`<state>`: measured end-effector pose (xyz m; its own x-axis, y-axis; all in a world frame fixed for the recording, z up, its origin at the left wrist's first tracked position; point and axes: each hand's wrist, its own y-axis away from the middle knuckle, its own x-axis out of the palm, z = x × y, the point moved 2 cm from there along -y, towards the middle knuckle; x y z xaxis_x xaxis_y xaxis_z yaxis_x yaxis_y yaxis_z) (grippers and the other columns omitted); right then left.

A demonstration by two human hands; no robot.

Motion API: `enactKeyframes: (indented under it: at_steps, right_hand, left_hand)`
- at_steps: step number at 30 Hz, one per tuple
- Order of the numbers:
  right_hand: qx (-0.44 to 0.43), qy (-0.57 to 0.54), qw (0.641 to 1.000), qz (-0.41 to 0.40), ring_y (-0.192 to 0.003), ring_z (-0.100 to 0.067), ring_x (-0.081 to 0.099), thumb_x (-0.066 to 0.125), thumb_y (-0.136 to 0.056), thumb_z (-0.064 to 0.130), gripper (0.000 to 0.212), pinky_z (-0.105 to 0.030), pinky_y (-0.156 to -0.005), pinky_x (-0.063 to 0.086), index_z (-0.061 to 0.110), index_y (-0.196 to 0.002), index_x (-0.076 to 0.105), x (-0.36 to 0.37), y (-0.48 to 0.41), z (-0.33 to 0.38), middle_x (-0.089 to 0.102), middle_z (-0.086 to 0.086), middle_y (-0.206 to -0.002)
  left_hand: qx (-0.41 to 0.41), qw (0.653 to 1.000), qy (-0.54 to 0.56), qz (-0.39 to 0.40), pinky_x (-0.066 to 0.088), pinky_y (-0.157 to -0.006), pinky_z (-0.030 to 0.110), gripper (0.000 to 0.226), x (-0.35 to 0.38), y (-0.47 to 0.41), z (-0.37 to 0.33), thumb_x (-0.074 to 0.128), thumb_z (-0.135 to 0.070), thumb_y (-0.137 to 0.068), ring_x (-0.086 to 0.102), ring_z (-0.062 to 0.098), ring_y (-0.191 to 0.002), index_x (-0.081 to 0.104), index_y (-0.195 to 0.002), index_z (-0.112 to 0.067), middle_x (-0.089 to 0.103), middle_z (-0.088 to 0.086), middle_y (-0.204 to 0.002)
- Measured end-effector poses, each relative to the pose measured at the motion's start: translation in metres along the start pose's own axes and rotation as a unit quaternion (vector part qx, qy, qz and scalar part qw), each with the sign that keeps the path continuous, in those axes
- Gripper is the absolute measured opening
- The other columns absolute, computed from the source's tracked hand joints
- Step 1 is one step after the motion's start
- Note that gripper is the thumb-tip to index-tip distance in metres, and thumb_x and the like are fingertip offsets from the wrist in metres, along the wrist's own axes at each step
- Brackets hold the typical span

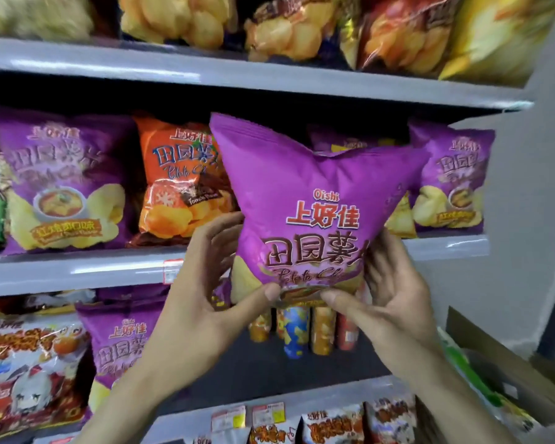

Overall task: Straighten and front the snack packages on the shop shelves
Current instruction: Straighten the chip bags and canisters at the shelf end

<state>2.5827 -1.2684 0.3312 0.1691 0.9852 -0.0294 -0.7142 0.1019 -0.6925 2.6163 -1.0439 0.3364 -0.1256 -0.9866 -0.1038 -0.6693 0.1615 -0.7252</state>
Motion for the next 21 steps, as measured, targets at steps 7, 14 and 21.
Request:
enactKeyframes:
  at_steps: [7,14,21]
  right_hand:
    - [-0.110,0.077,0.990,-0.047,-0.133,-0.009,0.059,0.082,-0.084,-0.003,0.083,-0.033,-0.110,0.049,0.025,-0.152,0.044,-0.005,-0.077,0.001,0.063,0.014,-0.141]
    - [-0.056,0.145,0.986,-0.059,-0.128,-0.005,0.061,0.080,-0.090,0.025,0.070,-0.046,-0.108,0.053,0.037,-0.150,0.046,-0.007,-0.115,-0.055,0.063,0.017,-0.139]
    - [-0.037,0.235,0.971,-0.016,-0.136,-0.009,0.054,0.071,-0.097,0.035,0.066,-0.043,-0.109,0.051,0.037,-0.154,0.038,-0.006,-0.120,-0.063,0.056,0.010,-0.149]
  left_hand:
    - [0.073,0.996,-0.039,-0.038,0.048,-0.111,0.057,0.075,0.014,-0.072,-0.004,0.077,-0.016,-0.090,0.059,0.024,-0.136,0.038,-0.155,-0.019,0.060,0.001,-0.147]
    - [-0.013,0.988,-0.143,-0.051,0.050,-0.110,0.036,0.072,0.033,-0.109,0.044,0.073,-0.041,-0.095,0.063,0.001,-0.125,0.040,-0.158,-0.033,0.066,-0.018,-0.137]
    - [-0.066,0.967,-0.242,-0.048,0.050,-0.093,0.030,0.069,0.040,-0.120,0.049,0.063,-0.035,-0.104,0.065,0.015,-0.113,0.031,-0.164,-0.025,0.068,-0.007,-0.126]
